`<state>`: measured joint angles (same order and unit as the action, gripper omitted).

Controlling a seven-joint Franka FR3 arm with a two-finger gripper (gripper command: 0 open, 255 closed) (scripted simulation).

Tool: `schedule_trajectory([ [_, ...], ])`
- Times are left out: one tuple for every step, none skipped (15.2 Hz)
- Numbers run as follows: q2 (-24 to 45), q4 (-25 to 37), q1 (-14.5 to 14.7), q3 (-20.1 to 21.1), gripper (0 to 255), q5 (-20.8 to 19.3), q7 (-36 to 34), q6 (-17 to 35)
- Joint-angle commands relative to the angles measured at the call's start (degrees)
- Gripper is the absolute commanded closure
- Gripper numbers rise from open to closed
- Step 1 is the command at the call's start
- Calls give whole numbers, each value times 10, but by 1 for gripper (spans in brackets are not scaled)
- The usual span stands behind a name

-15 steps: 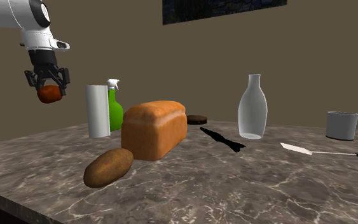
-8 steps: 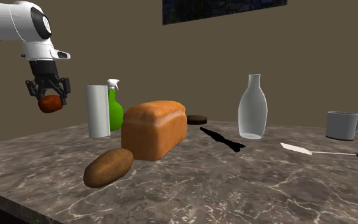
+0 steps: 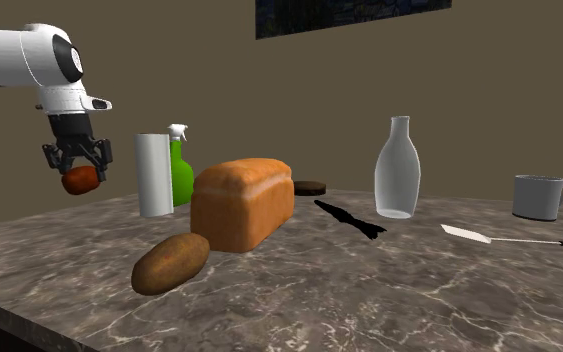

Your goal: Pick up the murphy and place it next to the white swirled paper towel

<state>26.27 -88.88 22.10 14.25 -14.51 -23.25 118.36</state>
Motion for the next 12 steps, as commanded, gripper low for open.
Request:
schedule_trajectory([
  [5,-9,0,-1,255,-2,-3,14],
  [7,-13,0,-2,255,-4,-4,20],
  [10,-17,0,-2,255,-5,-5,26],
  [13,-20,0,-3,255,-6,-7,33],
  [16,-24,1,-4,255,-8,-8,39],
  [19,-27,1,-4,255,-9,-10,45],
  [22,-30,1,-5,255,-10,-11,51],
  [25,-33,1,-6,255,-12,-12,57],
  [30,-38,2,-7,255,-14,-15,67],
  [30,-38,2,-7,255,-14,-15,67],
  [30,-38,2,-7,255,-14,-15,67],
  [30,-38,2,-7,255,-14,-15,67],
])
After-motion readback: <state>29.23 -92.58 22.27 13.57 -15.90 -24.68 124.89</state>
